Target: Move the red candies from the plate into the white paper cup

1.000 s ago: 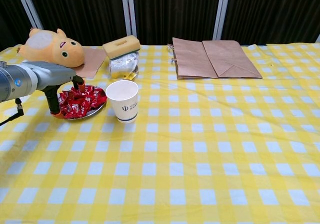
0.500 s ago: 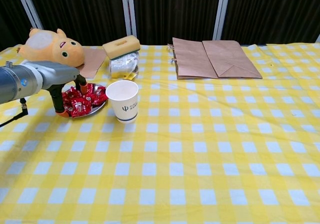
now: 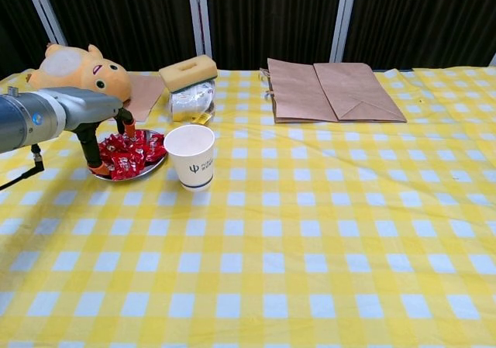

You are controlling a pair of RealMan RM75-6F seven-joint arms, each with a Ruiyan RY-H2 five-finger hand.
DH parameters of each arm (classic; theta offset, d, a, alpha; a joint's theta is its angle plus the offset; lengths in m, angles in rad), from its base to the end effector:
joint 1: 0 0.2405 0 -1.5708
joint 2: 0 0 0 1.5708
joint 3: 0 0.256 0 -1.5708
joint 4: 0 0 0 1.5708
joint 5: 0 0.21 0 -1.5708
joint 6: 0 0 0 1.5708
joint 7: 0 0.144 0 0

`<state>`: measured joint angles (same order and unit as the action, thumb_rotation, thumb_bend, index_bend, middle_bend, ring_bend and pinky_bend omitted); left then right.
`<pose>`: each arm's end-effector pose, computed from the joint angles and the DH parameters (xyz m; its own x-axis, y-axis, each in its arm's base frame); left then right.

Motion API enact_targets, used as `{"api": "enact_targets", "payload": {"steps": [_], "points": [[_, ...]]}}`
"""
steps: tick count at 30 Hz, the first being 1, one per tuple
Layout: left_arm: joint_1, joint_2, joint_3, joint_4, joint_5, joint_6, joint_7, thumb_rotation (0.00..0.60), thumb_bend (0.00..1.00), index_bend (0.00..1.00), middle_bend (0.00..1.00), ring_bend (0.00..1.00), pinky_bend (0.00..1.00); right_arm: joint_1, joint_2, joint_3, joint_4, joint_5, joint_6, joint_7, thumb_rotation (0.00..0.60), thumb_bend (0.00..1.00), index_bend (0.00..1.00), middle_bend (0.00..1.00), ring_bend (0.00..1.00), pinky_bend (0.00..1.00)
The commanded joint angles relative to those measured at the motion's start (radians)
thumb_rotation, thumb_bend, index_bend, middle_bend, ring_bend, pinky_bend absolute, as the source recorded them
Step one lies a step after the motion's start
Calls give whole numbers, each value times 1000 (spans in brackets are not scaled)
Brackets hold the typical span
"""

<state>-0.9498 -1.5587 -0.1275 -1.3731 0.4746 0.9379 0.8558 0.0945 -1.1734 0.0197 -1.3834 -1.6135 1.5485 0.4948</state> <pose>-0.1728 0.3908 -0.0147 0.6960 0.3609 0.6207 0.7049 -0.1787 -0.6865 -0.3320 -0.1801 0.1611 0.0926 -0.0124 0.9956 -0.9878 -0.1267 0.0903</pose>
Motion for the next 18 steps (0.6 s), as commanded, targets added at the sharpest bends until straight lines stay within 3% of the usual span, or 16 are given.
{"api": "enact_targets", "payload": {"steps": [1, 18], "points": [[-5, -10, 4, 16, -8, -6, 1, 600, 206, 231, 185, 958, 952, 1, 0, 0, 0, 0, -1, 2, 600, 424, 0, 0, 0, 0], [-34, -54, 8, 74, -39, -29, 11, 600, 233, 252, 197, 958, 953, 0, 3, 0, -5, 3, -4, 9, 600, 424, 0, 0, 0, 0]]}}
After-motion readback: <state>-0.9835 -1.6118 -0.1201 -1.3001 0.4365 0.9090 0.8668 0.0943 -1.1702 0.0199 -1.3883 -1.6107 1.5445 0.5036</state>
